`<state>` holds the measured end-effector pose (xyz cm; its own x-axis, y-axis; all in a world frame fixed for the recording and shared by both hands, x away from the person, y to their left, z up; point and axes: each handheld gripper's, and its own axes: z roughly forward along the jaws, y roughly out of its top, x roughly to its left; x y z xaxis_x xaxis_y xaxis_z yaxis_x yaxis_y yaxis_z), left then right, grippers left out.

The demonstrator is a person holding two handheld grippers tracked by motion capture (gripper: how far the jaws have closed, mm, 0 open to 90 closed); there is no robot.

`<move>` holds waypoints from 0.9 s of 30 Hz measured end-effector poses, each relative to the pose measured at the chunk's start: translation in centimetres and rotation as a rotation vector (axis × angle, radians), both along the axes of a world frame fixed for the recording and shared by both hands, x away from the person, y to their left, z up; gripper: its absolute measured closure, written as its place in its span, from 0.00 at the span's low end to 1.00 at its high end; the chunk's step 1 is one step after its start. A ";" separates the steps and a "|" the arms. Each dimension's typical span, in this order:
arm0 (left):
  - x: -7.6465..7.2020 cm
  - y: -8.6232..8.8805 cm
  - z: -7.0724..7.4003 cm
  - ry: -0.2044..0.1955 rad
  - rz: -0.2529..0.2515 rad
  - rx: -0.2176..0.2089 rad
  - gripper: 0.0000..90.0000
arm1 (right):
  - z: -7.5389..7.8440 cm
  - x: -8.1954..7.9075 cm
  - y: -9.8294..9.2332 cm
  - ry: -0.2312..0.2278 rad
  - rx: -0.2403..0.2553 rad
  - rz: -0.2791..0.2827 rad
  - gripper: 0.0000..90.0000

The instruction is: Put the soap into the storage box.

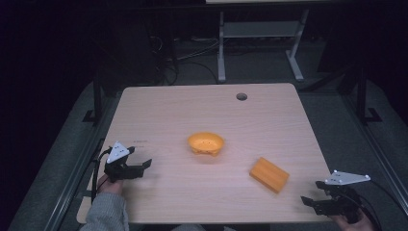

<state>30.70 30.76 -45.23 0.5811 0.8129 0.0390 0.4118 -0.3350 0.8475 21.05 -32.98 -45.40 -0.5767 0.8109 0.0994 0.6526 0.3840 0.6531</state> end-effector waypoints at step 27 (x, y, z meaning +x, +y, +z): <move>-0.2 0.0 0.3 -0.009 -0.005 -0.006 0.15 | 2.6 1.1 3.5 -0.004 -0.068 0.084 0.19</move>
<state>30.48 30.71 -44.96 0.5844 0.8105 0.0397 0.4024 -0.3320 0.8531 22.13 -29.51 -42.79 -0.6429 0.7647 0.0434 0.6137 0.4803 0.6267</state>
